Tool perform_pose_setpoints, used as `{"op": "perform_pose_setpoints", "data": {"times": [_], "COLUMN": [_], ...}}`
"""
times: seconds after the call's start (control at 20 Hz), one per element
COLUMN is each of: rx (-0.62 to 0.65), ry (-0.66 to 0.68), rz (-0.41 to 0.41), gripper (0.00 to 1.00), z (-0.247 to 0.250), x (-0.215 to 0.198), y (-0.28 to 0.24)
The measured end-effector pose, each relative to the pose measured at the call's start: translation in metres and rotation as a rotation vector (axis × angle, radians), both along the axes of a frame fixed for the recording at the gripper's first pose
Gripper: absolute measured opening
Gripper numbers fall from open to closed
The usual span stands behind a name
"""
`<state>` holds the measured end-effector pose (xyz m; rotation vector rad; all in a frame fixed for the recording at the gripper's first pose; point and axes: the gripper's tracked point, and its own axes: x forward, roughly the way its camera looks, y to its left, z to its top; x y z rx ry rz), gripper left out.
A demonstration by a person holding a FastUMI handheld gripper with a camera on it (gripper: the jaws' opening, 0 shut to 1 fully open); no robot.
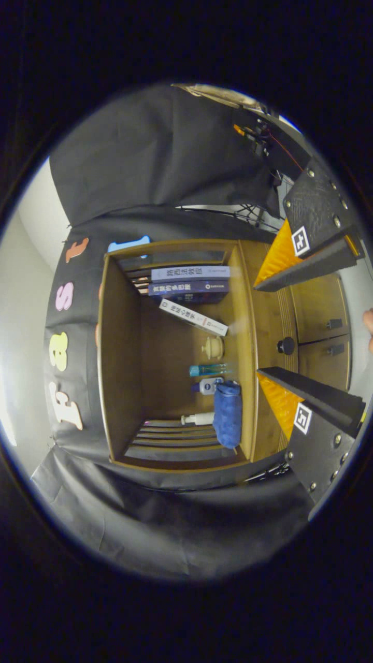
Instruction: Pull open the drawer, take out the items inside it, and place them on the countertop above the cabinet.
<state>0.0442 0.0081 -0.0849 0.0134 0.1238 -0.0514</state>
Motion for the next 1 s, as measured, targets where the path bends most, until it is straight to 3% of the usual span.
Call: {"op": "perform_pose_setpoints", "data": {"times": [0.4, 0.75, 0.9, 1.0], "rx": [0.035, 0.060, 0.082, 0.101], "ry": [0.204, 0.289, 0.271, 0.270], "rz": [0.066, 0.094, 0.092, 0.129], "gripper": [0.88, 0.88, 0.74, 0.71], "z": [-0.112, -0.161, -0.161, -0.164], "x": [0.077, 0.124, 0.129, 0.138], "y": [0.016, 0.022, 0.017, 0.025]}}
